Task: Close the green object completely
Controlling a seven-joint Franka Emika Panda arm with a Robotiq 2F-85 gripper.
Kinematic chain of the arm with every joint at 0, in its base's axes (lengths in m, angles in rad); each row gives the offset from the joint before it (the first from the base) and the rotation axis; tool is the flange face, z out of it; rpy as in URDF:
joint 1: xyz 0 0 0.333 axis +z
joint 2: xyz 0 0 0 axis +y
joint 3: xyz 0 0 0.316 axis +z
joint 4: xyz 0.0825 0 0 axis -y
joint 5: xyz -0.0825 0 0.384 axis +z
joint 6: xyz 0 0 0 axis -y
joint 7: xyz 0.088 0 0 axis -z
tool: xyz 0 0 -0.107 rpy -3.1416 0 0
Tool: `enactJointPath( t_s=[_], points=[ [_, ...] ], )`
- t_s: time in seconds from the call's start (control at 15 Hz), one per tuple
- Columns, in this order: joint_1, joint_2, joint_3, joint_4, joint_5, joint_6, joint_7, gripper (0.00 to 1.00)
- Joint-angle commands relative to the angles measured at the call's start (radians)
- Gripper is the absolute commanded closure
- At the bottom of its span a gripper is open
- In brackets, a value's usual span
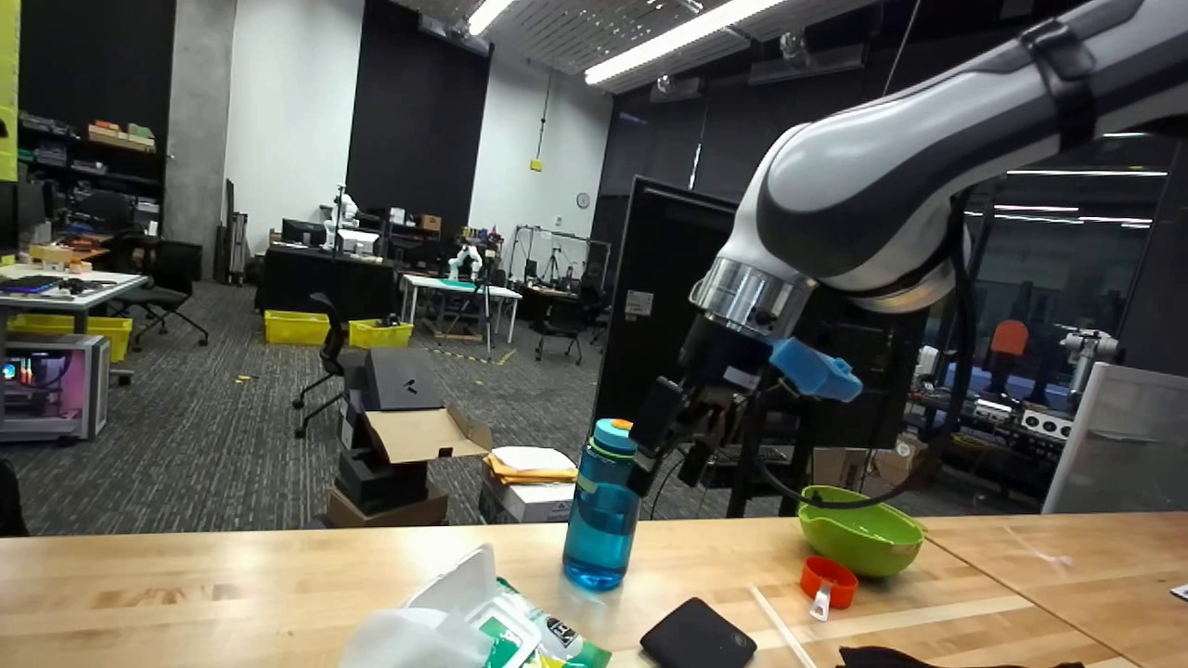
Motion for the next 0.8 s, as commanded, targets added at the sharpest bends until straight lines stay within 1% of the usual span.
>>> enactJointPath(
  t_s=[0.0,0.4,0.73],
  points=[
    [0.014,0.074,0.025,0.063,0.008,0.041,-0.087,0.0],
    [0.037,0.195,0.079,0.165,-0.023,0.096,-0.165,0.0],
    [0.06,0.328,0.11,0.308,-0.073,0.099,-0.204,0.0]
  ],
)
